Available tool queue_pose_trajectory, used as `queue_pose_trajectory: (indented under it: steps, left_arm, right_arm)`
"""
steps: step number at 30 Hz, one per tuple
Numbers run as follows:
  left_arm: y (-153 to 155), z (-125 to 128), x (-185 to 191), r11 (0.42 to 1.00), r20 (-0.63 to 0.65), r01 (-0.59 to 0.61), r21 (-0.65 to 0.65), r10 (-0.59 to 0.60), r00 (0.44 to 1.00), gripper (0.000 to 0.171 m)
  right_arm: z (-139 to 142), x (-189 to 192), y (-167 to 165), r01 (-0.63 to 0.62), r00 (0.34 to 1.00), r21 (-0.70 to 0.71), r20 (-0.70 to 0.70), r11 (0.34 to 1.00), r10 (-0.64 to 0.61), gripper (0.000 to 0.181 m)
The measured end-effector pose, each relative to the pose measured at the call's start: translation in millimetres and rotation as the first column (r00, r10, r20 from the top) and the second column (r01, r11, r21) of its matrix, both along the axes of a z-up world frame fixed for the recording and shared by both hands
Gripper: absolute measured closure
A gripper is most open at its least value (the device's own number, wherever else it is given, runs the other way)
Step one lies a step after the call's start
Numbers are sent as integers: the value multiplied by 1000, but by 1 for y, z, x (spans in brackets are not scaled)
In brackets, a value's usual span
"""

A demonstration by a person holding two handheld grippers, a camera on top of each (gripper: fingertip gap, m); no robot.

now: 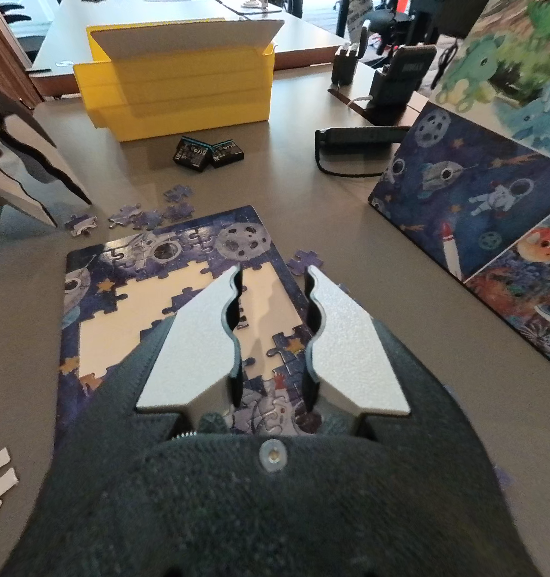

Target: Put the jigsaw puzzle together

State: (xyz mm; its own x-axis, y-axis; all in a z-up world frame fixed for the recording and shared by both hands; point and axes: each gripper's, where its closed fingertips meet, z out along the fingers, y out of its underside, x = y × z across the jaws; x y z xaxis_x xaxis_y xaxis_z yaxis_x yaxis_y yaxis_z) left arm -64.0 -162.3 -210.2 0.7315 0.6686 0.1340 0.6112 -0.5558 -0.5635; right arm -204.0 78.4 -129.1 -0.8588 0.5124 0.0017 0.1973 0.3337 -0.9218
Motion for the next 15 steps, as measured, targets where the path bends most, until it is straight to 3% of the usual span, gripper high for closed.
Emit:
queue_pose_trajectory:
  steps: [4,7,14,15]
  left_arm:
    - [8,-1,-4,1000,-19,23,-11,-23,1000,126]
    - [8,-4,-8,994,-110,28,-110,-40,993,143]
    - [17,-1,1,994,-82,67,-83,-74,994,151]
    - [20,2,2,994,-86,78,-73,-84,993,171]
  right_arm:
    - [4,-3,6,25,1000,-24,-4,999,-25,144]
    - [7,-4,9,30,1000,-46,3,999,-30,144]
    - [3,-3,8,24,1000,-24,-1,999,-24,144]
    - [3,-3,7,24,1000,-16,-7,1000,-24,144]
